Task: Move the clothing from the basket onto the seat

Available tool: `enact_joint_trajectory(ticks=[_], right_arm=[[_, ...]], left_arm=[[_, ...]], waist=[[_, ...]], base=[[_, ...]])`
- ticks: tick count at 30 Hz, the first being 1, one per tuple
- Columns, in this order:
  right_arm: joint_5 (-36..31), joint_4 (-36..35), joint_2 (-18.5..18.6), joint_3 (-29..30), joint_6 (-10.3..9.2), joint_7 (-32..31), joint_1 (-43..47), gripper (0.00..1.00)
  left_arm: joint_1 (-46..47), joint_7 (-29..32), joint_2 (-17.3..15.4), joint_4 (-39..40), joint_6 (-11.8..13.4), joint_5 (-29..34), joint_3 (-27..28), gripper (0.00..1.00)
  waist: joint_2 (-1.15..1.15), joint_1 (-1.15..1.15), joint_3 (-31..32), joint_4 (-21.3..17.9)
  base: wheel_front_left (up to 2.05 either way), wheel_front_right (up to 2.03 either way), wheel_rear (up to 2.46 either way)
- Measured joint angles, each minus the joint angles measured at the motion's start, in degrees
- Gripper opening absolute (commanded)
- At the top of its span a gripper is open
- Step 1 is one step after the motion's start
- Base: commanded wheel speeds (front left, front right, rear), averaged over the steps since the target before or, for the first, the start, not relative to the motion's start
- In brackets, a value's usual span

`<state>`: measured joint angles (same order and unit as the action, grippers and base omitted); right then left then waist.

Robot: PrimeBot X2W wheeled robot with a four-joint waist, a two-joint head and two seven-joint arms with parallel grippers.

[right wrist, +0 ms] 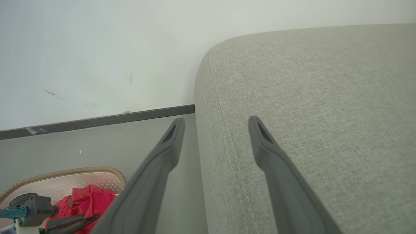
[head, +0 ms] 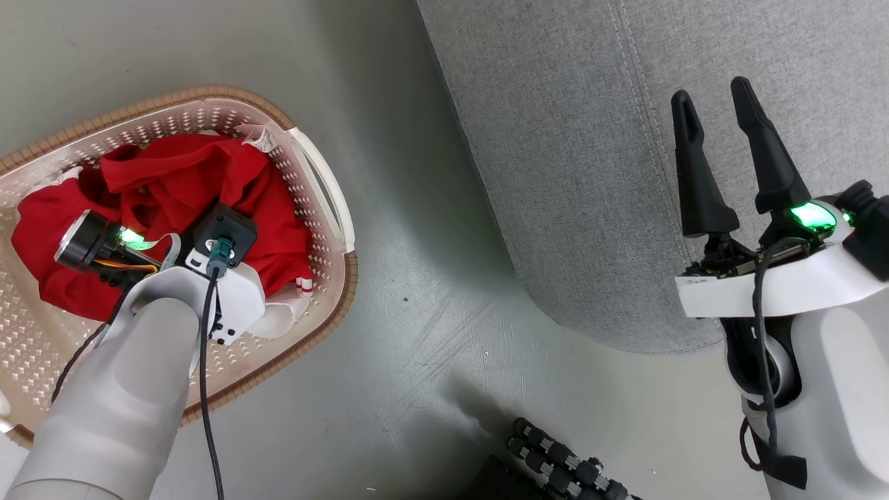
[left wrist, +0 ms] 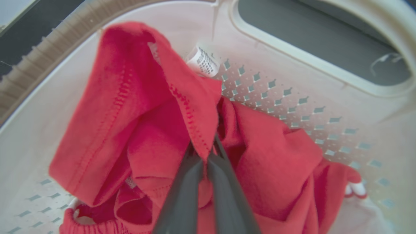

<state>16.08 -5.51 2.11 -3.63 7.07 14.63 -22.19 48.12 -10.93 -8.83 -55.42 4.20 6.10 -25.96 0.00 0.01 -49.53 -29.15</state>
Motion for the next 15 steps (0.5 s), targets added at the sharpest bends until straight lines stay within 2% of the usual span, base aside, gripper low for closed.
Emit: enact_joint_trajectory(ticks=[15], right_arm=[[-0.29, 1.36, 0.01, -0.04, 0.0, 0.0, -2.79, 1.0]], left_arm=[[-0.29, -3.12, -0.1, 6.2, -0.16, -3.9, 2.86, 0.0]], waist=[[0.0, 0.0, 1.7, 1.73]], base=[[0.0, 0.0, 0.0]])
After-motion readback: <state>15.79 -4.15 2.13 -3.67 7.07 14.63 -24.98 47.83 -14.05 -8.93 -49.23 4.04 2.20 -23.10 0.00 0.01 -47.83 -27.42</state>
